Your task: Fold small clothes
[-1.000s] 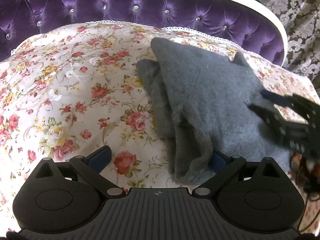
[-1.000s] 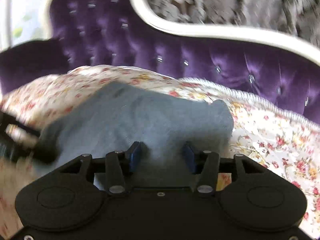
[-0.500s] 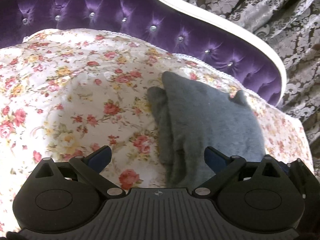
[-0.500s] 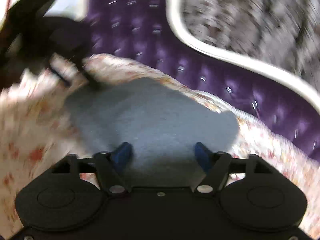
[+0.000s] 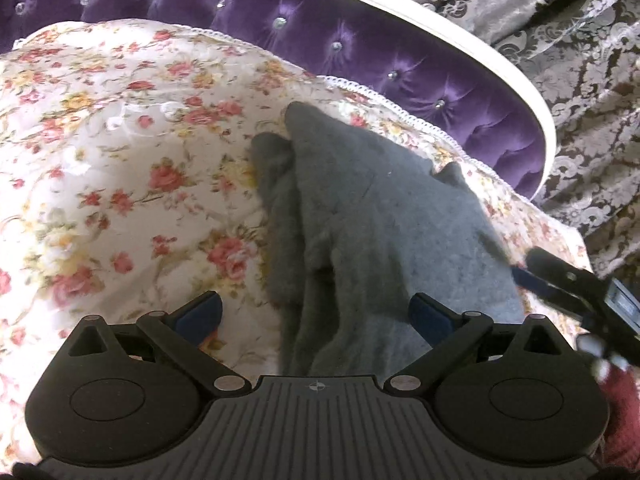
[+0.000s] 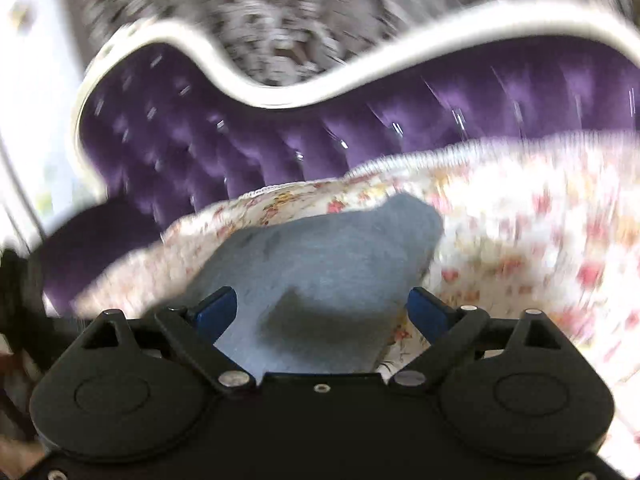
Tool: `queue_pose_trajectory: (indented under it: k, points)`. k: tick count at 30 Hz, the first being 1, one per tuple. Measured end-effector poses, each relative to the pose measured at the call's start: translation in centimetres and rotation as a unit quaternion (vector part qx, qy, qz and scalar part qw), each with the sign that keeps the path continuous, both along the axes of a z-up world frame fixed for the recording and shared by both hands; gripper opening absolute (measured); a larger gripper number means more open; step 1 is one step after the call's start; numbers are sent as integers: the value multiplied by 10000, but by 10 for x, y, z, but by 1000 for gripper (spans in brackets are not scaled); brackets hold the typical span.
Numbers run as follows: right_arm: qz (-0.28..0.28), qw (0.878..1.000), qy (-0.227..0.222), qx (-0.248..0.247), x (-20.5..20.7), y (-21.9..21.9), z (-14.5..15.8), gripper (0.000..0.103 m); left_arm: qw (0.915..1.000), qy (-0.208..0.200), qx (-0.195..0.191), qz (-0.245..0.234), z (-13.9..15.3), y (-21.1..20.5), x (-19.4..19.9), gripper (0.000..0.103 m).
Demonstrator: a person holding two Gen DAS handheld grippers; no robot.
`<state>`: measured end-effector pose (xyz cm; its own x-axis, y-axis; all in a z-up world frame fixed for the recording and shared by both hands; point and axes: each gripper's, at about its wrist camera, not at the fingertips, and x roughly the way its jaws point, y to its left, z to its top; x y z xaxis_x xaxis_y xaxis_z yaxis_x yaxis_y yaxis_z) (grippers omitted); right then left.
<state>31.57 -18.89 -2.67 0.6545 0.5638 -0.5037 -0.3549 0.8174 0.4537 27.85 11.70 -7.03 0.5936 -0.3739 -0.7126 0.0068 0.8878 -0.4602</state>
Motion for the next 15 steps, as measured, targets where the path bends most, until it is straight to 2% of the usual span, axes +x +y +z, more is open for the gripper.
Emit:
queue_pose_trajectory:
  k: [2, 7, 11, 15]
  points:
    - [32, 9982, 427, 415, 18, -9, -14, 93, 9999, -36, -149, -8, -2, -1, 4, 101]
    - [289, 9888, 981, 1088, 39, -9, -43, 95, 9974, -50, -688, -189, -7, -7, 14, 101]
    - [453, 9887, 887, 1123, 41, 3, -45, 100, 9953, -84, -920, -293, -11, -12, 18, 101]
    - [603, 9856, 931, 1279, 47, 12, -50, 103, 9946, -179, -928, -440, -13, -18, 19, 101]
